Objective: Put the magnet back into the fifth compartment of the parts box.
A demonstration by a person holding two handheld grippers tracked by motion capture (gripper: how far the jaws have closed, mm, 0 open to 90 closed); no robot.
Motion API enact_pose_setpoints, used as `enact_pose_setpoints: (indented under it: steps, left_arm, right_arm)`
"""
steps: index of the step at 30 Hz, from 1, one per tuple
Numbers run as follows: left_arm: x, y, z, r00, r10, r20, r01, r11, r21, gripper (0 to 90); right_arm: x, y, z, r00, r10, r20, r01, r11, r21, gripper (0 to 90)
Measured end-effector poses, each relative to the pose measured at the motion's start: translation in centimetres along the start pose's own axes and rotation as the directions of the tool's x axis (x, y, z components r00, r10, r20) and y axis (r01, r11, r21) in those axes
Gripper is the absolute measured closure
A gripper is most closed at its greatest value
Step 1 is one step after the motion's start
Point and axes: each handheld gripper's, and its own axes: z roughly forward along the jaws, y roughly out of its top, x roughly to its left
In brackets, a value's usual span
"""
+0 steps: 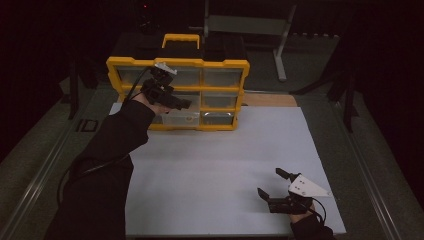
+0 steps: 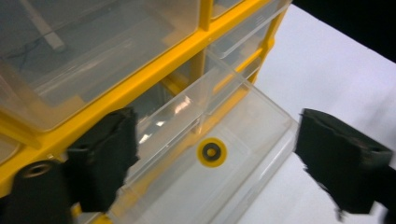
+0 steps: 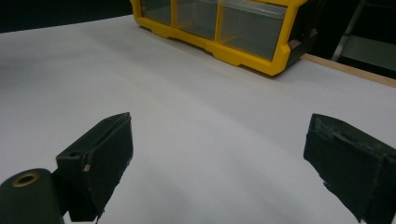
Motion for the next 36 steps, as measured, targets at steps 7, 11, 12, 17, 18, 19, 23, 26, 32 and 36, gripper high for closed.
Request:
enact_pose_setpoints:
  steps: [7,11,12,17,18,19,23,26,32,36]
  left_arm:
    - [-0.4,-0.3,-0.5,0.9998,0.019,0.01,-0.02,0.9998,0.005,2.4]
    - [-0.5,-0.6,-0.9,0.9996,0.02,0.018,-0.02,0.9997,-0.016,1.3]
    - [-0.6,-0.6,-0.9,0.9996,0.022,0.016,-0.022,0.9996,-0.016,0.7]
    - [-0.5,-1.2,-1.0,0.9995,0.02,0.024,-0.019,0.9995,-0.026,0.1]
    - [-0.4,-1.2,-1.0,0.999,0.017,0.041,-0.016,0.9994,-0.029,0.1]
    - [-0.4,-1.3,-1.0,0.9987,0.028,0.041,-0.027,0.9989,-0.038,0.0]
    - [-0.4,-1.6,-1.2,0.997,0.047,0.062,-0.044,0.9978,-0.05,0.0]
    - [-0.5,-1.8,-1.4,0.9961,0.069,0.054,-0.066,0.9962,-0.056,0.0]
    - [-0.6,-2.1,-1.7,0.9945,0.101,0.027,-0.098,0.99,-0.102,0.0]
    - [-0.5,-2.2,-2.0,0.9945,0.104,0.007,-0.102,0.9856,-0.134,0.0]
  right_arm:
    - [0.0,0.0,0.0,1.0,0.0,-0.001,0.0,1.0,0.0,8.5]
    - [0.0,0.0,0.0,1.0,0.0,-0.002,0.0,1.0,0.001,8.5]
    - [0.0,0.0,0.0,1.0,0.0,-0.001,0.0,1.0,0.001,8.5]
    - [0.0,0.0,0.1,1.0,0.005,-0.002,-0.005,1.0,0.0,8.5]
    - [0.0,0.0,0.1,1.0,0.002,-0.002,-0.002,1.0,0.0,8.5]
    - [0.0,0.0,0.1,1.0,0.002,-0.002,-0.002,1.0,0.001,8.5]
    - [-0.1,0.0,0.2,1.0,0.006,0.0,-0.006,1.0,-0.004,8.5]
    - [-0.2,-0.1,0.2,0.9999,0.013,0.0,-0.013,1.0,-0.001,8.5]
    - [-0.3,-0.2,0.3,0.9999,0.011,-0.001,-0.011,1.0,0.002,8.5]
    - [-0.3,-0.1,0.2,0.9999,0.015,-0.001,-0.015,1.0,0.001,8.5]
